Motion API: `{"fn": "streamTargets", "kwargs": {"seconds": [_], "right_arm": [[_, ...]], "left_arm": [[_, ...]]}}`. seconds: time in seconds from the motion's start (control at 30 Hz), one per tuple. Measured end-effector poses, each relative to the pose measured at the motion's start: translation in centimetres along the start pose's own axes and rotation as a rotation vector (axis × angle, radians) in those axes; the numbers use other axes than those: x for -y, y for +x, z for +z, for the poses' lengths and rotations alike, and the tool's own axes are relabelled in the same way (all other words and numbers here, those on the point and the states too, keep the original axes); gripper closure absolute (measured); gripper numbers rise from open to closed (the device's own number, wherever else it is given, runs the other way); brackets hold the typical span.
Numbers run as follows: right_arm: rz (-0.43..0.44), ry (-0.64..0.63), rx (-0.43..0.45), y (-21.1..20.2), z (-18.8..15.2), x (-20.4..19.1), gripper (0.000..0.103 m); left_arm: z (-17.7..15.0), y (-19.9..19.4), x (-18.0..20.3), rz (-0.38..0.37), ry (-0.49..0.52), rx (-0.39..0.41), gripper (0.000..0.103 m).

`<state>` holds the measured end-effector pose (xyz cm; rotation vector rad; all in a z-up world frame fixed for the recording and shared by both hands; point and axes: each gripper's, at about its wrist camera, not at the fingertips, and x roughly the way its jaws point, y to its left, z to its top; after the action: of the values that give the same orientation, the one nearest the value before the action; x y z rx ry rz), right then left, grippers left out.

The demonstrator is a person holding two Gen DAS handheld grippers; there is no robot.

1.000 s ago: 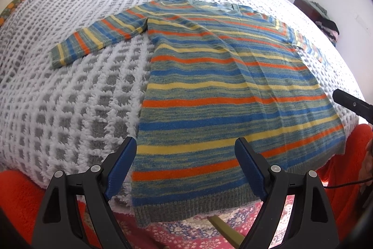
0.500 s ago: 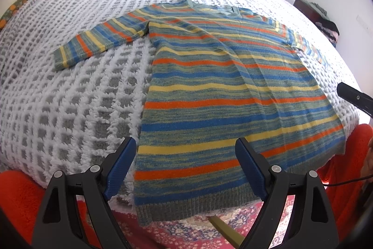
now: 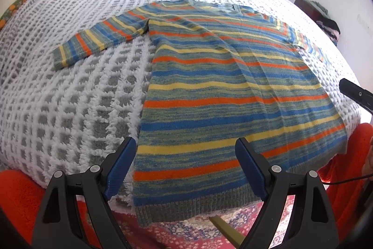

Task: Fold small clothes
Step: 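Reach the right gripper to the sleeve cuff and grasp it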

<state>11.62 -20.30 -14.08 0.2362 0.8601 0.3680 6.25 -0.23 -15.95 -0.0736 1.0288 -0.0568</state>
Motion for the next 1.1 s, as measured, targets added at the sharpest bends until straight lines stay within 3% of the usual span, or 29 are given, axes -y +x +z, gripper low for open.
{"fn": "streamTargets", "kwargs": {"seconds": [0.2,0.3,0.43,0.63,0.8,0.9,1.0,1.07,1.1], "right_arm": [[-0.019,-0.015,-0.058,1.4,-0.1,0.0,0.047],[0.010,0.090,-0.086,1.9,0.0,2.5,0.047],[-0.013,0.273,0.046,-1.0,2.5,9.6,0.047],[-0.018,0.712,0.235,-4.4,6.5,25.9,0.047],[0.168,0.965,0.162,0.1,5.9,31.9,0.046],[0.143,1.049,0.155,2.9,5.0,33.4,0.046],[0.196,1.156,0.162,5.9,4.3,35.3,0.047],[0.162,1.170,0.185,6.9,4.3,36.2,0.055],[0.127,1.173,0.211,6.9,4.3,36.5,0.065]], "left_arm": [[-0.1,0.0,0.0,0.002,0.000,0.000,0.015],[-0.1,0.5,-0.1,0.005,-0.009,-0.024,0.015],[0.1,0.7,-0.1,0.011,-0.016,-0.028,0.015],[0.4,1.4,0.3,0.022,-0.012,-0.048,0.015],[0.5,1.9,0.9,0.031,0.001,-0.068,0.015],[0.6,2.0,1.3,0.041,0.017,-0.076,0.015],[0.5,2.1,1.6,0.047,0.025,-0.085,0.015],[0.4,2.3,1.7,0.049,0.029,-0.093,0.015],[0.4,2.3,1.7,0.049,0.029,-0.096,0.015]]}}
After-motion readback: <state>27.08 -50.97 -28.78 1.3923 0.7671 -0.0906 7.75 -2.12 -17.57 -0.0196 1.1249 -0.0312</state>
